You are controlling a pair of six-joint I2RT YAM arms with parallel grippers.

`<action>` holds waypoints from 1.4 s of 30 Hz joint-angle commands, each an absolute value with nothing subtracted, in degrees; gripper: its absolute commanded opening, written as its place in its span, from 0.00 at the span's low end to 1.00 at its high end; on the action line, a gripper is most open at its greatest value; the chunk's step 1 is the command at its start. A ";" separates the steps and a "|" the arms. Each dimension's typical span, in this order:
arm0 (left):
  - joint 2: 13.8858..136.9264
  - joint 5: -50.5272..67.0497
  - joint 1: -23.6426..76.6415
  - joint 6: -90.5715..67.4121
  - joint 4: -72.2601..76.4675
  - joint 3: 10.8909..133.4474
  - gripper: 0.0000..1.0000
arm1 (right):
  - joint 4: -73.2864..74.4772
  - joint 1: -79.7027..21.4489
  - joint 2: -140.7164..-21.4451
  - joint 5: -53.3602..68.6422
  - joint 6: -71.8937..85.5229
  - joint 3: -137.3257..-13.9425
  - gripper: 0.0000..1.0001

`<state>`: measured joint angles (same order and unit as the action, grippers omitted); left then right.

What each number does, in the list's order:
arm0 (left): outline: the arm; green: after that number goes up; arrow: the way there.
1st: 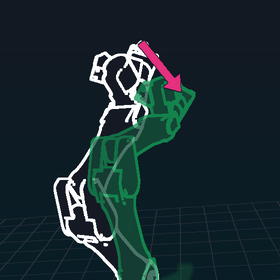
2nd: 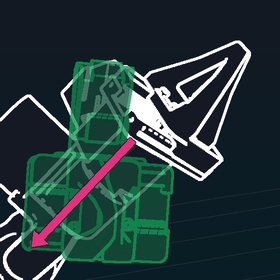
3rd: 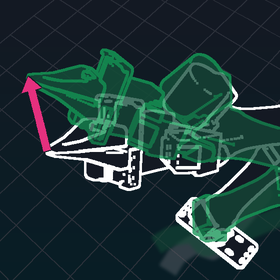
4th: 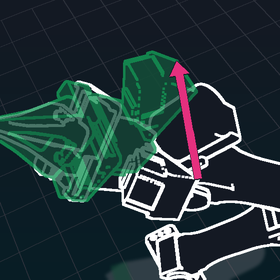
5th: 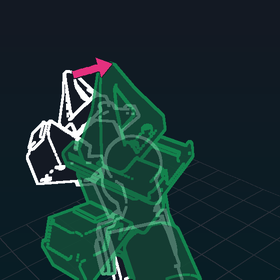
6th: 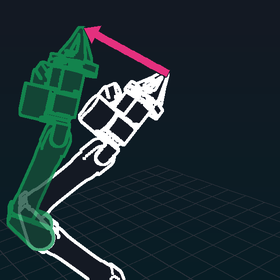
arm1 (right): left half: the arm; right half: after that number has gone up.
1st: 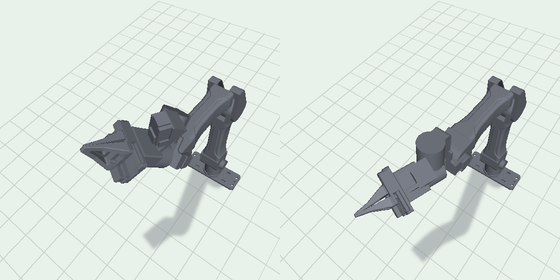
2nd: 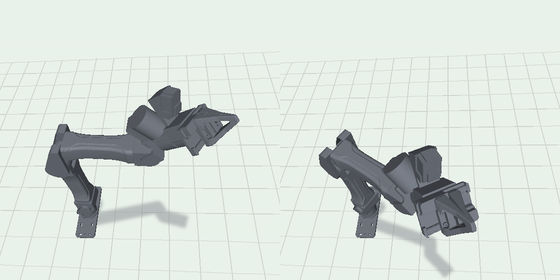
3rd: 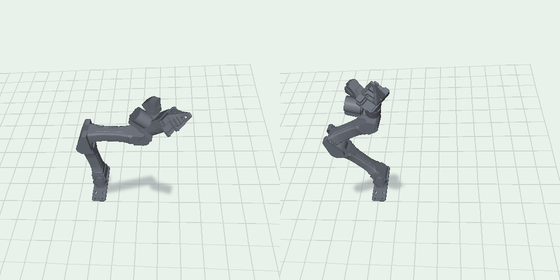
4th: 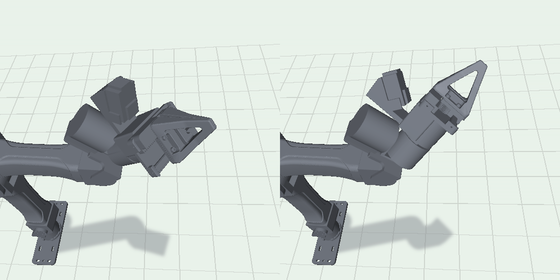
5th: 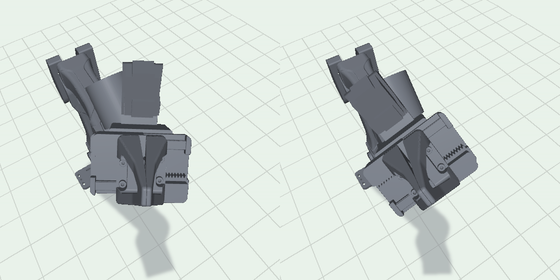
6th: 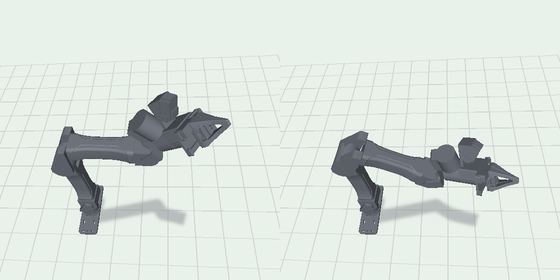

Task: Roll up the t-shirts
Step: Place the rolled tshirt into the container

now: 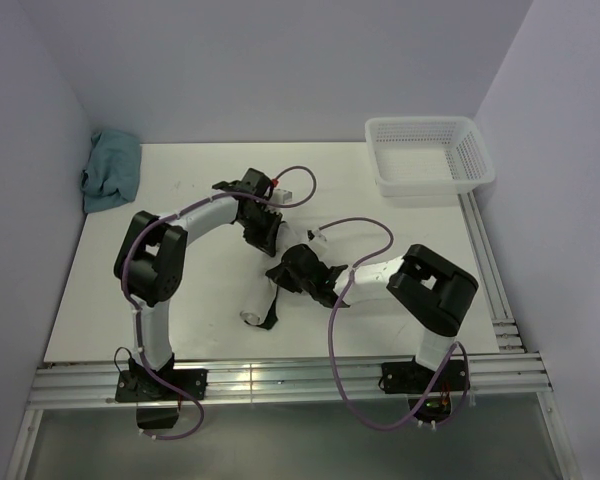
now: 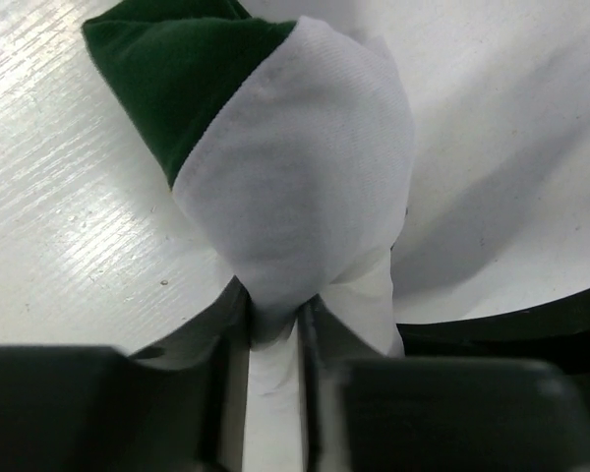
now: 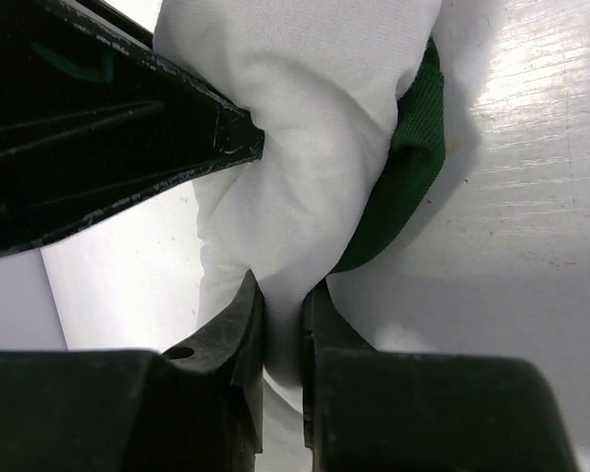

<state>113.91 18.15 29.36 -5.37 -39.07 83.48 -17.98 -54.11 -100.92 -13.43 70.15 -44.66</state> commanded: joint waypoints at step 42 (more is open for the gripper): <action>90.70 20.84 13.18 -0.97 -39.90 88.77 0.65 | 1.32 -27.62 -74.97 -20.39 60.03 -62.92 0.00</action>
<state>94.11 22.44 13.65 -2.37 -39.99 88.86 3.25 -33.17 -78.96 -17.41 63.07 -57.30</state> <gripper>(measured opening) 0.655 0.286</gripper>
